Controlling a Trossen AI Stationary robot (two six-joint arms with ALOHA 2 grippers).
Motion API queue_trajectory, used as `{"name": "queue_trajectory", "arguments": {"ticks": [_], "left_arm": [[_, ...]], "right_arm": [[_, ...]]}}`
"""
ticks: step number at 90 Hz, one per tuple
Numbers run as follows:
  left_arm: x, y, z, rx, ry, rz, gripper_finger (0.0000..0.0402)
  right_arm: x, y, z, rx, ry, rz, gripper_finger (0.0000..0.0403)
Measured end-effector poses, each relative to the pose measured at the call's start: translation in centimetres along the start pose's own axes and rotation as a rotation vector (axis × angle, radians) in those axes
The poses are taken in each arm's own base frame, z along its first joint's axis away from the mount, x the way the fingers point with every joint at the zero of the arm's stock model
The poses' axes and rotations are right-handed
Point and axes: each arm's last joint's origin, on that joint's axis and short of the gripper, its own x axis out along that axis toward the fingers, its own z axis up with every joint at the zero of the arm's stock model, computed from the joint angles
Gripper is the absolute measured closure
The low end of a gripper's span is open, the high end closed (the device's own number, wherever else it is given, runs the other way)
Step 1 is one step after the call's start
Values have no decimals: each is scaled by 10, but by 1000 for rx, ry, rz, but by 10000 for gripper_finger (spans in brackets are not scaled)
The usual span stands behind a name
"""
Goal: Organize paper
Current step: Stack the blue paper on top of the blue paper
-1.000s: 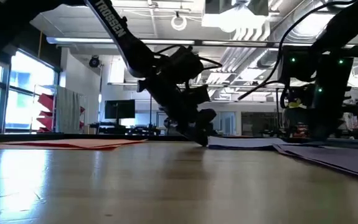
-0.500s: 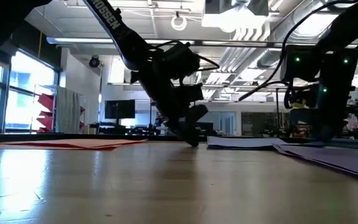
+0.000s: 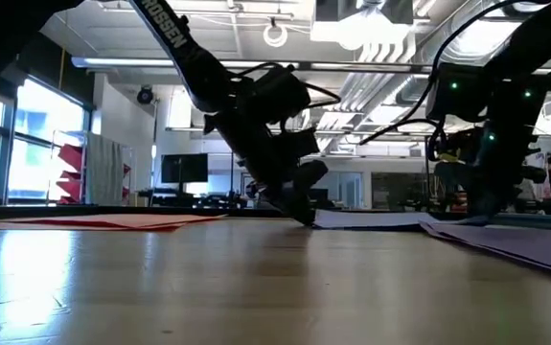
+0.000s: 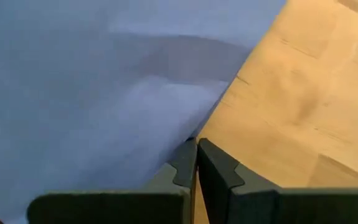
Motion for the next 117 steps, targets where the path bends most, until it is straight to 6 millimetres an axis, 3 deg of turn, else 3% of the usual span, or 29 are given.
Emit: {"name": "queue_trajectory", "arguments": {"ticks": [24, 38, 48, 68, 90, 117], "left_arm": [[-22, 1, 6, 42, 34, 33, 401], [-50, 4, 18, 55, 30, 108, 401], [-72, 4, 20, 96, 64, 183, 401], [-107, -3, 22, 156, 88, 273, 401], [-113, -7, 16, 214, 103, 411, 401], [-113, -7, 15, 213, 112, 417, 401]], "right_arm": [[-18, -7, 7, -26, -107, -236, 403], [-20, 18, 19, -66, -257, -15, 403], [-11, 33, 25, -79, -301, 136, 403], [29, 44, 26, -66, -247, 85, 403], [53, 69, 32, -145, -322, 225, 403], [53, 72, 32, -115, -338, 255, 403]]}}
